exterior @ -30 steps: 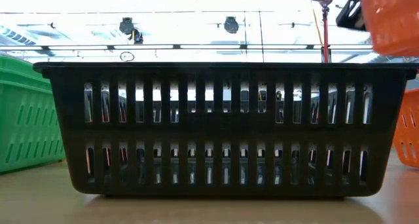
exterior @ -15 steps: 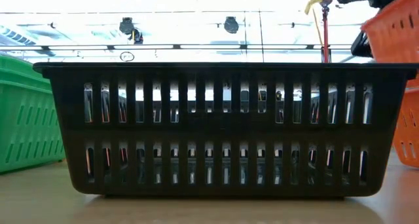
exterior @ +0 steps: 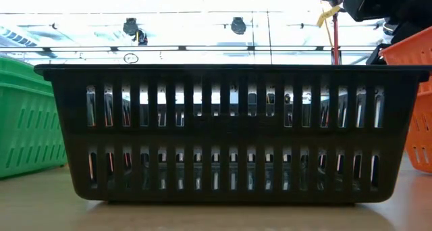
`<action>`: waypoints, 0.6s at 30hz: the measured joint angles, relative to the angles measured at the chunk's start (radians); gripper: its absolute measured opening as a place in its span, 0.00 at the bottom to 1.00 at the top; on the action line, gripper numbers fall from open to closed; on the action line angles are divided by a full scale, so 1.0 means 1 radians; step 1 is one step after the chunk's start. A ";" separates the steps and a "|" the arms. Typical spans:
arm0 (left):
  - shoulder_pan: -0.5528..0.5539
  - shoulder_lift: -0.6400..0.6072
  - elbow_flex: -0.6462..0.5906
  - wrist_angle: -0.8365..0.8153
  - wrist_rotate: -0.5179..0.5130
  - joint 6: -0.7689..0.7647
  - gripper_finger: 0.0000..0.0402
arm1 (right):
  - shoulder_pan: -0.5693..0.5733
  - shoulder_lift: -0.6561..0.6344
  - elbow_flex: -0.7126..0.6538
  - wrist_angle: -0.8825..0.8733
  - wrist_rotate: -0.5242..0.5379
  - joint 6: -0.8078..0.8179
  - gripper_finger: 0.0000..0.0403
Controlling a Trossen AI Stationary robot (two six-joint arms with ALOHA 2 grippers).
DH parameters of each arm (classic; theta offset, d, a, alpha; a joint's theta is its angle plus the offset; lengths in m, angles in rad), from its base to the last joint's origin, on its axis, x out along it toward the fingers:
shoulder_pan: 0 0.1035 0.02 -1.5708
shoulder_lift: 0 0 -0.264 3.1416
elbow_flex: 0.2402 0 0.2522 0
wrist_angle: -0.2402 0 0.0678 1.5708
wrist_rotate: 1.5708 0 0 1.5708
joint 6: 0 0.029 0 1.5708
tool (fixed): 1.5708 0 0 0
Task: Stack baskets by color
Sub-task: Stack the top right orange bin on top of the bottom orange bin
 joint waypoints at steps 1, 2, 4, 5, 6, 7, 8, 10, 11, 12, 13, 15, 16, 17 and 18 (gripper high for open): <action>0.000 0.000 0.000 0.000 0.000 0.000 0.06 | 0.000 0.000 -0.002 0.003 0.000 0.000 0.03; 0.000 0.000 0.000 0.000 0.000 0.000 0.06 | 0.000 0.000 -0.005 0.008 0.000 0.000 0.03; 0.000 0.000 0.000 0.000 0.000 0.000 0.06 | 0.000 0.001 -0.006 0.016 0.000 0.000 0.03; 0.000 0.000 0.000 0.000 0.000 0.000 0.06 | 0.000 0.000 -0.006 0.016 0.000 0.000 0.03; 0.000 0.000 0.000 0.000 0.000 -0.001 0.06 | 0.000 0.000 -0.006 0.015 0.000 0.000 0.03; 0.000 0.000 0.000 0.000 0.000 -0.001 0.06 | 0.000 0.000 -0.006 0.015 0.002 0.000 0.04; 0.000 0.000 0.000 0.000 0.000 -0.001 0.06 | 0.000 0.000 -0.006 0.015 0.005 0.002 0.05; 0.000 0.000 0.000 0.000 0.000 -0.001 0.06 | 0.000 0.000 -0.006 0.015 0.015 0.014 0.08; 0.000 0.000 0.000 0.000 0.000 -0.001 0.06 | 0.000 0.000 -0.006 0.015 0.026 0.018 0.10; 0.000 0.000 0.000 0.000 0.000 -0.001 0.06 | 0.000 0.000 -0.006 0.014 0.029 0.023 0.13; 0.000 0.000 0.000 0.000 0.000 -0.003 0.06 | 0.000 0.000 -0.006 0.014 0.029 0.026 0.15; 0.000 0.000 0.000 0.000 0.000 -0.003 0.06 | 0.000 0.000 -0.006 0.014 0.029 0.035 0.20; 0.000 0.000 0.000 0.000 0.000 -0.003 0.06 | 0.001 0.000 -0.006 0.014 0.029 0.039 0.22; 0.000 0.000 0.000 0.000 0.000 -0.003 0.06 | 0.001 0.000 -0.006 0.014 0.029 0.044 0.23; 0.000 0.000 0.000 0.000 0.000 -0.003 0.06 | 0.000 0.000 -0.006 0.014 0.029 0.050 0.25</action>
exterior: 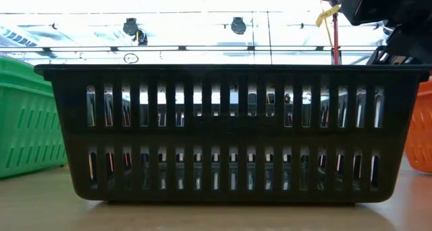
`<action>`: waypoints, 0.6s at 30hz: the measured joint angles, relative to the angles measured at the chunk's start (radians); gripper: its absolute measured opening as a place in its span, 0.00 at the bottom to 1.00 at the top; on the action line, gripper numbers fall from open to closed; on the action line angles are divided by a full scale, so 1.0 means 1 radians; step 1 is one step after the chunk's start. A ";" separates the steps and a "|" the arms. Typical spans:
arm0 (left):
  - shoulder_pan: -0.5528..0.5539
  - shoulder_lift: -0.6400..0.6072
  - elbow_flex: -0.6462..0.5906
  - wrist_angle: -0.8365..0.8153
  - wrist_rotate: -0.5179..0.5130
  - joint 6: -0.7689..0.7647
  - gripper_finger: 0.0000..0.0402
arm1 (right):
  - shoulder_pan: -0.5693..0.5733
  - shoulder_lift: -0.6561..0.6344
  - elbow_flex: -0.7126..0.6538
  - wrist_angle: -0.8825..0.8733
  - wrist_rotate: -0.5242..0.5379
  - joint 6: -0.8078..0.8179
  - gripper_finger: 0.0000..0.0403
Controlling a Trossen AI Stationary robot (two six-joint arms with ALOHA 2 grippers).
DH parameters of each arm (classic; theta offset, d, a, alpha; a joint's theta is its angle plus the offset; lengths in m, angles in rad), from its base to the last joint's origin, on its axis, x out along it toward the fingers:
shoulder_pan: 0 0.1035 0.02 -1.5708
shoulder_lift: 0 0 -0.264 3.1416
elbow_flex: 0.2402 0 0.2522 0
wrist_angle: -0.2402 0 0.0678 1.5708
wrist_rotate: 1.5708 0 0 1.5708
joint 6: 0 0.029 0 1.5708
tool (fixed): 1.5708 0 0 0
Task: Stack baskets by color
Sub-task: Stack the top right orange bin on top of the bottom orange bin, then stack the left orange bin on top of the right orange bin
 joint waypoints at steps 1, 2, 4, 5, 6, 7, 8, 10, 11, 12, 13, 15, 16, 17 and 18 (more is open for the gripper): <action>0.000 0.000 0.000 0.000 0.000 0.000 0.06 | 0.000 0.000 0.000 0.000 0.000 0.004 0.26; 0.000 0.000 0.000 0.000 0.000 0.000 0.06 | 0.000 0.000 0.000 0.000 0.000 0.009 0.28; 0.000 0.000 0.000 0.000 0.000 -0.002 0.06 | 0.000 0.000 0.000 0.001 0.000 0.027 0.29; 0.000 0.000 0.000 0.000 -0.001 -0.005 0.06 | 0.000 0.000 0.000 0.002 0.000 0.034 0.30; 0.000 0.000 0.000 0.000 -0.005 -0.007 0.06 | 0.000 -0.002 0.000 0.004 0.000 0.042 0.30; 0.000 0.000 0.000 0.000 -0.017 -0.013 0.06 | 0.000 -0.007 0.000 0.005 0.003 0.049 0.30; 0.000 0.000 0.000 0.000 -0.027 -0.019 0.06 | 0.003 -0.013 0.000 0.005 0.011 0.058 0.30; 0.000 0.000 0.000 0.000 -0.050 -0.020 0.06 | 0.012 -0.032 0.000 0.004 0.051 0.080 0.30; 0.000 0.000 0.000 0.000 -0.059 -0.021 0.07 | 0.020 -0.044 0.000 0.002 0.082 0.087 0.30; 0.000 0.000 0.000 0.000 -0.064 -0.022 0.07 | 0.029 -0.057 0.000 0.002 0.112 0.094 0.30; 0.000 0.000 0.000 0.000 -0.069 -0.029 0.07 | 0.040 -0.073 0.000 0.002 0.145 0.103 0.30; 0.000 0.000 0.000 -0.004 -0.079 -0.046 0.10 | 0.063 -0.108 0.000 -0.004 0.232 0.124 0.30; 0.000 0.000 0.000 -0.014 -0.088 -0.058 0.12 | 0.076 -0.125 0.001 -0.009 0.271 0.135 0.30; 0.000 0.000 0.000 -0.034 -0.103 -0.076 0.14 | 0.089 -0.141 0.000 -0.014 0.313 0.143 0.30; -0.001 0.000 0.000 -0.064 -0.119 -0.098 0.17 | 0.104 -0.158 0.001 -0.017 0.357 0.149 0.30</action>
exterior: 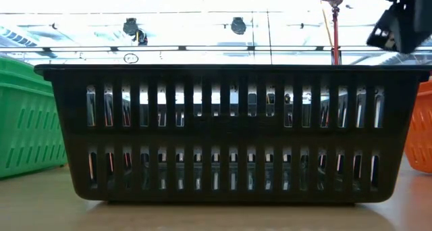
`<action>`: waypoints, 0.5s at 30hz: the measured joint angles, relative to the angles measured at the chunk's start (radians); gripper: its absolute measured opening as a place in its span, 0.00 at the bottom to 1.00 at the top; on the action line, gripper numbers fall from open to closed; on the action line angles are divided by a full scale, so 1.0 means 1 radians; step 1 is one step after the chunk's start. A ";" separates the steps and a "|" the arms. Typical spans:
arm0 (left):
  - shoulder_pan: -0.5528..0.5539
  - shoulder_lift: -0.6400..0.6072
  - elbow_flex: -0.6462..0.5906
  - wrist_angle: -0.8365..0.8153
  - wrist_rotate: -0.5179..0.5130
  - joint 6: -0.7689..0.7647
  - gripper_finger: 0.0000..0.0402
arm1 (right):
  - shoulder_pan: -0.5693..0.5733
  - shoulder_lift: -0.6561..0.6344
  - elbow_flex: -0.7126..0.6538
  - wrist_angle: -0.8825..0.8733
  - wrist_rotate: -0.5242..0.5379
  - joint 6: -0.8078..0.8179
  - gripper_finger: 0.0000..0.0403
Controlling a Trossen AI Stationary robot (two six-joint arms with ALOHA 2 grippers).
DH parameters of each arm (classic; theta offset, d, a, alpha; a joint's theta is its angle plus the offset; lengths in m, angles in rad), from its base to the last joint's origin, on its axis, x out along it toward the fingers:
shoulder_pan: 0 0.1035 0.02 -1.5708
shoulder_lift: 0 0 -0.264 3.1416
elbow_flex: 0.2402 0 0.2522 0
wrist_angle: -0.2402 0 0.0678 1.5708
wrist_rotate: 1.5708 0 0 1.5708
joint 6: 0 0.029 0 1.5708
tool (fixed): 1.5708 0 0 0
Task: Stack baskets by color
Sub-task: Stack the left orange bin on top of the right orange bin
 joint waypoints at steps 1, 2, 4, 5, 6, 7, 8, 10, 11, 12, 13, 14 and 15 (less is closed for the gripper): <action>-0.001 0.000 0.000 -0.031 -0.015 -0.022 0.20 | 0.015 -0.017 0.000 -0.003 0.041 0.003 0.30; -0.002 0.000 0.000 -0.066 -0.033 -0.046 0.24 | 0.029 -0.033 0.000 -0.010 0.078 0.008 0.30; -0.002 0.000 0.000 -0.136 -0.077 -0.095 0.30 | 0.054 -0.061 0.000 -0.019 0.151 0.006 0.30; -0.002 0.000 0.000 -0.163 -0.097 -0.116 0.33 | 0.065 -0.072 0.000 -0.021 0.186 -0.002 0.30; 0.001 0.000 0.000 -0.184 -0.110 -0.134 0.36 | 0.073 -0.083 0.000 -0.022 0.218 -0.011 0.30; 0.007 0.003 0.000 -0.197 -0.116 -0.149 0.38 | 0.081 -0.091 0.000 -0.022 0.255 -0.026 0.30; 0.015 0.010 0.000 -0.203 -0.117 -0.161 0.40 | 0.088 -0.097 0.000 -0.022 0.294 -0.043 0.30; 0.022 0.020 -0.001 -0.230 -0.116 -0.193 0.44 | 0.097 -0.102 0.000 -0.027 0.373 -0.092 0.30; 0.022 0.021 -0.002 -0.249 -0.116 -0.210 0.45 | 0.097 -0.103 0.000 -0.030 0.380 -0.119 0.30; 0.022 0.019 -0.002 -0.261 -0.116 -0.223 0.45 | 0.094 -0.103 0.000 -0.031 0.380 -0.138 0.30; 0.021 0.019 -0.002 -0.267 -0.116 -0.235 0.46 | 0.093 -0.103 0.000 -0.034 0.381 -0.152 0.30; 0.021 0.020 -0.005 -0.272 -0.116 -0.245 0.46 | 0.093 -0.103 0.000 -0.035 0.381 -0.164 0.30; 0.022 0.022 -0.012 -0.285 -0.115 -0.256 0.46 | 0.093 -0.103 0.000 -0.034 0.381 -0.172 0.30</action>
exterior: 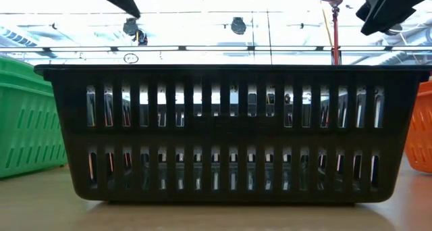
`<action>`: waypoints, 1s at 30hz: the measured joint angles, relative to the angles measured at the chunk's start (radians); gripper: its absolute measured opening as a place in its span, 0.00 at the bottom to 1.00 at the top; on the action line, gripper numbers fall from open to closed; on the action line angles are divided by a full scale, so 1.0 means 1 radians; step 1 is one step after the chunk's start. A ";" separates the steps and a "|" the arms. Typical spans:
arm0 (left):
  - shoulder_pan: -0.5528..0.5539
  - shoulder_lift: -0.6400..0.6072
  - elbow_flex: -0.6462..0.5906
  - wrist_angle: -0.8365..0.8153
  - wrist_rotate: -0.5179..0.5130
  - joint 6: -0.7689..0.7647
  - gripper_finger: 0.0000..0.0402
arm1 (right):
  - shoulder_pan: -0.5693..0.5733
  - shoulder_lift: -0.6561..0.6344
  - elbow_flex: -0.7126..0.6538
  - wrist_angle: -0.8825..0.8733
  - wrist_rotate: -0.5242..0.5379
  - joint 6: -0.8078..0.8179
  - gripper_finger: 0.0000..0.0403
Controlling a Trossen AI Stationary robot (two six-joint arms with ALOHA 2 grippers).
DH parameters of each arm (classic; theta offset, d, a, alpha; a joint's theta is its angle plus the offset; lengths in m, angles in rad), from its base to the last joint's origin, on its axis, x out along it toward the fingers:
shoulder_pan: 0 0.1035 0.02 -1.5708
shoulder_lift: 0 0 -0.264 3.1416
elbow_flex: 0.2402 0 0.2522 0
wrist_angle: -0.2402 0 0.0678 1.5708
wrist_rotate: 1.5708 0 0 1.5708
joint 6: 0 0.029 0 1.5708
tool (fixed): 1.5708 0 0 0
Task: Stack baskets by color
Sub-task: Stack the left orange bin on top of the right orange bin
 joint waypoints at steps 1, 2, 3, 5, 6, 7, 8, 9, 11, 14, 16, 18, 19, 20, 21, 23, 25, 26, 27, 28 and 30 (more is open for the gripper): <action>0.002 0.002 -0.009 -0.018 0.001 -0.010 0.46 | 0.000 0.000 0.000 0.005 0.000 -0.003 0.30; 0.003 0.002 -0.019 -0.028 0.001 -0.019 0.46 | 0.000 0.000 0.000 0.006 0.000 -0.006 0.30; 0.004 0.002 -0.030 -0.024 -0.001 -0.026 0.46 | 0.000 0.000 0.000 0.006 0.000 -0.009 0.30; 0.008 0.000 -0.064 -0.017 -0.001 -0.034 0.46 | 0.000 0.000 0.000 0.006 0.000 -0.010 0.30; 0.011 0.000 -0.085 -0.019 0.002 -0.036 0.46 | 0.000 0.000 0.000 0.005 0.000 -0.016 0.30; 0.016 0.002 -0.106 -0.019 0.006 -0.042 0.46 | 0.000 0.000 0.000 0.007 -0.001 -0.027 0.30; 0.023 0.002 -0.127 -0.017 0.008 -0.052 0.46 | 0.000 0.000 0.000 0.009 -0.001 -0.036 0.30; 0.029 0.001 -0.149 -0.014 0.010 -0.064 0.46 | 0.000 0.000 0.000 0.013 -0.001 -0.045 0.30; 0.043 0.001 -0.188 -0.013 0.048 -0.094 0.46 | 0.000 0.000 0.000 0.021 -0.001 -0.063 0.30; 0.065 0.001 -0.234 -0.005 0.138 -0.135 0.46 | 0.000 0.000 0.000 0.021 -0.001 -0.085 0.30; 0.076 0.001 -0.261 0.027 0.192 -0.144 0.46 | 0.000 0.000 0.000 0.021 -0.001 -0.092 0.30; 0.081 0.001 -0.286 0.064 0.245 -0.137 0.46 | -0.006 0.000 0.000 0.021 -0.002 -0.093 0.30; 0.082 0.001 -0.295 0.075 0.263 -0.134 0.46 | -0.009 0.000 0.000 0.021 -0.002 -0.097 0.30; 0.083 0.001 -0.303 0.081 0.274 -0.133 0.46 | -0.011 0.000 0.000 0.021 -0.003 -0.102 0.30; 0.084 0.001 -0.309 0.083 0.279 -0.133 0.46 | -0.014 0.000 0.000 0.021 -0.003 -0.106 0.30; 0.084 0.001 -0.323 0.086 0.281 -0.138 0.46 | -0.021 0.000 0.000 0.021 -0.004 -0.114 0.30; 0.084 0.001 -0.339 0.084 0.287 -0.150 0.46 | -0.031 0.000 0.000 0.021 -0.004 -0.120 0.30; 0.083 0.001 -0.346 0.085 0.293 -0.158 0.46 | -0.034 0.000 0.000 0.021 -0.004 -0.128 0.30; 0.083 0.001 -0.354 0.085 0.302 -0.167 0.46 | -0.038 0.000 0.000 0.022 -0.004 -0.134 0.30; 0.083 0.001 -0.362 0.085 0.313 -0.176 0.46 | -0.041 0.000 0.000 0.021 -0.004 -0.138 0.30; 0.083 0.001 -0.381 0.085 0.324 -0.197 0.46 | -0.049 0.000 0.000 0.021 -0.006 -0.146 0.30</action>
